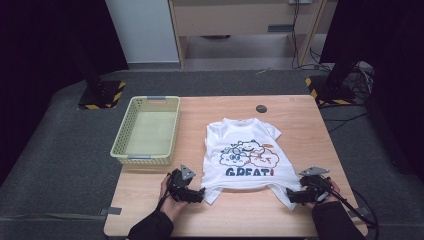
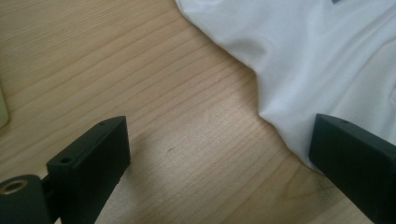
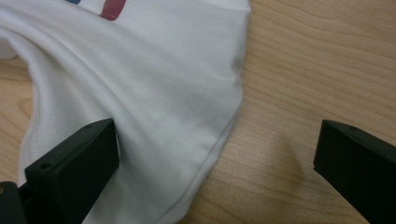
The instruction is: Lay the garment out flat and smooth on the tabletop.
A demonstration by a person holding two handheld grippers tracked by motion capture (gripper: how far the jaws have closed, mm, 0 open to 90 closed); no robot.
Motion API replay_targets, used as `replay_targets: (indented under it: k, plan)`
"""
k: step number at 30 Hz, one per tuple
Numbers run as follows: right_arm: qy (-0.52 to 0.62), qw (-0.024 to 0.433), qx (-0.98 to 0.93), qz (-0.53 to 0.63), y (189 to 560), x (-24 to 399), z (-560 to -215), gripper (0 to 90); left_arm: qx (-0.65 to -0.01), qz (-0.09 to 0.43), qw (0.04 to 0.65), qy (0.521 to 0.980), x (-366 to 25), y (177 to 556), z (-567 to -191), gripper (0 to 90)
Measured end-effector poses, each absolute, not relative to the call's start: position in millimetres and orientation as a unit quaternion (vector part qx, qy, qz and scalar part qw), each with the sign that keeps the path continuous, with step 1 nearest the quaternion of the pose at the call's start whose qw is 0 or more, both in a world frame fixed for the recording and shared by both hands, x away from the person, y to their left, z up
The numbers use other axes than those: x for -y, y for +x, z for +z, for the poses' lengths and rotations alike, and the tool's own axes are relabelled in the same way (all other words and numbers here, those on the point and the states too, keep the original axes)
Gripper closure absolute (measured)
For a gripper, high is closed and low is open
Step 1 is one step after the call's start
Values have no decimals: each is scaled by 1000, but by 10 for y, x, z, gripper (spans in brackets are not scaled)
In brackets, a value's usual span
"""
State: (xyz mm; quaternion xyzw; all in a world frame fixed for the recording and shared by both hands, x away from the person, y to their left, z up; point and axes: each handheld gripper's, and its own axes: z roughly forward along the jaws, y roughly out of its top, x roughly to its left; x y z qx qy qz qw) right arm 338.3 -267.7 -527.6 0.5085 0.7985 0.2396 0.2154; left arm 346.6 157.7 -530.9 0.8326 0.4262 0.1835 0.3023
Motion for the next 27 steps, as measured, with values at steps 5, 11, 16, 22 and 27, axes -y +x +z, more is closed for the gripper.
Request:
replay_targets:
  k: [5,11,16,22,27]
  plan:
    - [506,223,-795,250,3438,2730,-5292,4,-430,187,307,828,-1603,3527,-5319,48]
    - [510,224,-788,261,3435,2724,-5228,16,-441,186,312,821,-1611,3485,-5255,60]
    - [494,216,-793,284,3348,2637,-5177,7,-447,168,353,805,-1587,3380,-5174,57]
    - [477,208,-801,297,3319,2514,-5176,6,-425,160,355,817,-1452,3317,-5194,49]
    - [480,197,-802,296,3332,2499,-5198,5,-410,159,343,830,-1367,3308,-5243,44]
